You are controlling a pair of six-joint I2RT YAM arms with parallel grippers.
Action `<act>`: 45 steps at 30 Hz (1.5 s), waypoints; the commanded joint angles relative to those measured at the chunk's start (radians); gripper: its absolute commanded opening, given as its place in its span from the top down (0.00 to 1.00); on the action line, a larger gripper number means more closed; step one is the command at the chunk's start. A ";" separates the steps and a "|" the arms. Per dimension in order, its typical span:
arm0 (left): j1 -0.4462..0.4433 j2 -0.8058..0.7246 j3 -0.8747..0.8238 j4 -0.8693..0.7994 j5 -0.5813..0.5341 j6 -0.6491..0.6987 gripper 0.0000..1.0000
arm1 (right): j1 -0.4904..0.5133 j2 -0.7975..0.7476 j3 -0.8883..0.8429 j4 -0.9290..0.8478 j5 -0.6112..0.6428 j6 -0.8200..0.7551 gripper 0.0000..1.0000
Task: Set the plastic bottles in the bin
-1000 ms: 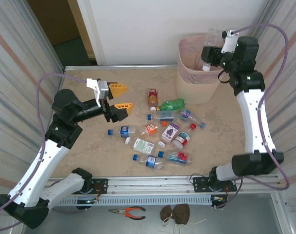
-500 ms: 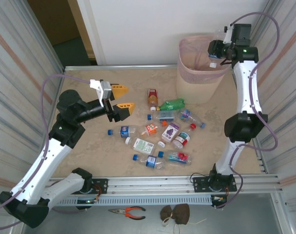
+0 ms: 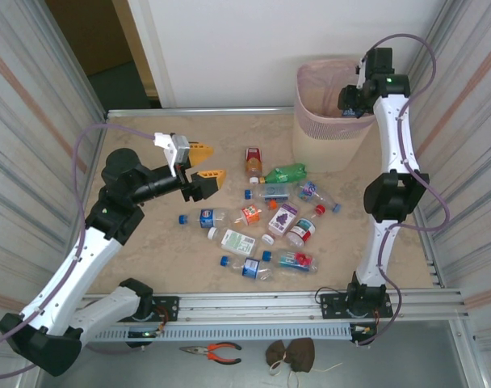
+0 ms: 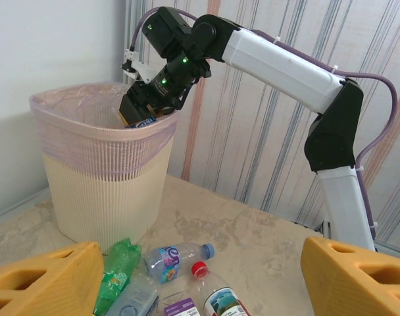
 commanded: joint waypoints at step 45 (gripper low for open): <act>0.086 0.121 -0.129 -0.626 -0.725 -1.008 0.31 | 0.095 -0.241 0.080 -0.130 0.026 -0.001 0.27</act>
